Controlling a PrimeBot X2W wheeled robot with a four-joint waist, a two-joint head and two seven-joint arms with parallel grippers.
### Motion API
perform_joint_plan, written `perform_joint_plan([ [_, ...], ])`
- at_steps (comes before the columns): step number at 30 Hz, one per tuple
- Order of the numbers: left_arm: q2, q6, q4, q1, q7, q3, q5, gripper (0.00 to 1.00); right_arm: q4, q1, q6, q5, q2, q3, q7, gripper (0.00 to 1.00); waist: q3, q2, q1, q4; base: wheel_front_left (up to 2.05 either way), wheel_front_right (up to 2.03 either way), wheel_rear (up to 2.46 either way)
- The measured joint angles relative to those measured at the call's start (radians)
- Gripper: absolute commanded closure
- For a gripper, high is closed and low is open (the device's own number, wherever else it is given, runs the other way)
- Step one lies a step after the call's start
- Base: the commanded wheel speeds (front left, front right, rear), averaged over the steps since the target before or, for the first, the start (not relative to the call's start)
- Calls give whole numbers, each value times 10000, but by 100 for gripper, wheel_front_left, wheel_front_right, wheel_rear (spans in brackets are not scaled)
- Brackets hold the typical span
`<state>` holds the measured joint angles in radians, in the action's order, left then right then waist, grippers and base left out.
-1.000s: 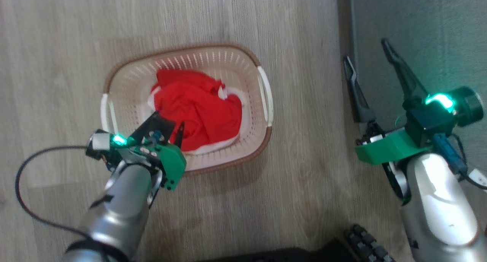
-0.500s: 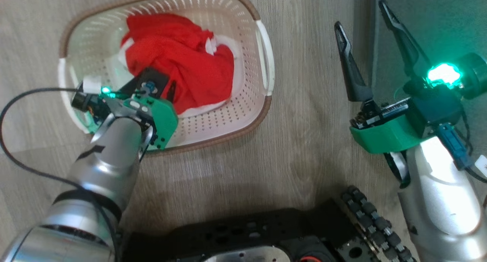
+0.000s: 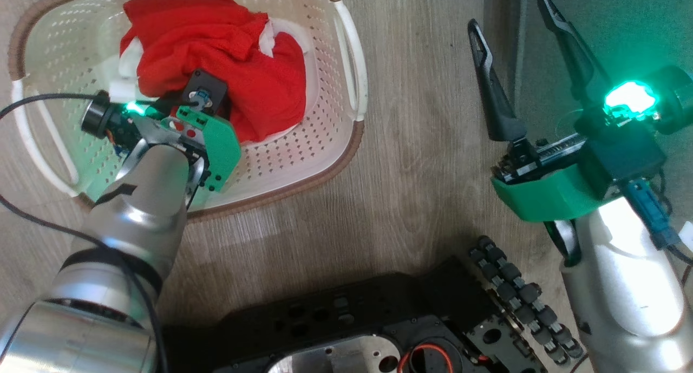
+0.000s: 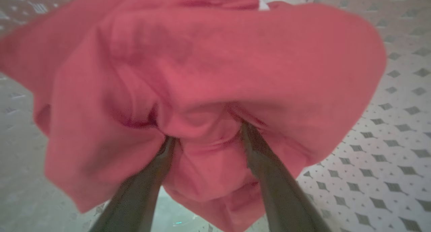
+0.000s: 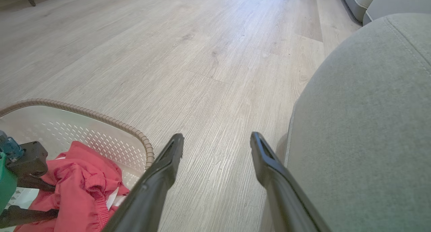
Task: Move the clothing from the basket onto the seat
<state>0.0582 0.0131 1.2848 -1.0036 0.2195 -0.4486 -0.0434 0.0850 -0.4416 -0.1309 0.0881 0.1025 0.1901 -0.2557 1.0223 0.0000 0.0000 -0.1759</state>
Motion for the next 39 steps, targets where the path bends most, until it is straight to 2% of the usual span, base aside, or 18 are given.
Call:
perform_joint_plan([
  [1, 10, 0, 0, -39, -79, -19, 0, 0, 40, 13, 0, 0, -4, -6, 0, 0, 23, 0, 0, -30, 0, 0, 0],
  [2, 19, -10, 0, -66, -169, -48, -2, 56, 71, 19, 0, -2, -31, -54, 2, 0, 42, 0, 1, -60, 0, 0, 0],
  [3, 29, -90, 6, -81, -267, -81, -2, 100, 100, 19, 0, -33, -77, -132, 2, 0, 56, 0, 1, -86, 0, 0, 0],
  [5, 61, -286, 29, -94, -476, -123, 0, 100, 115, 19, 0, -71, -113, -176, 0, 0, 65, 0, 0, -130, 0, 0, 0],
  [14, 102, -290, 115, -107, -441, -128, 270, 100, -33, -59, 0, -203, -226, -105, 0, 0, -200, 0, 0, -215, 0, 0, 0],
  [20, 73, -293, 123, 81, -163, -92, 554, 100, -495, -627, 0, -244, -238, -128, 0, 0, -770, 0, 1, -237, 0, 0, 0],
  [31, -201, -364, -50, 1632, 284, -52, 1360, 100, -1616, -376, 0, -481, 8, -174, 0, 0, -3288, 1, 0, 280, 0, 0, 0],
  [39, -226, -75, -2205, 3108, 288, 69, 1772, 100, -2057, 563, 0, -731, 211, -236, 2, 0, -5271, 1, -1, 659, 0, 0, 0],
])
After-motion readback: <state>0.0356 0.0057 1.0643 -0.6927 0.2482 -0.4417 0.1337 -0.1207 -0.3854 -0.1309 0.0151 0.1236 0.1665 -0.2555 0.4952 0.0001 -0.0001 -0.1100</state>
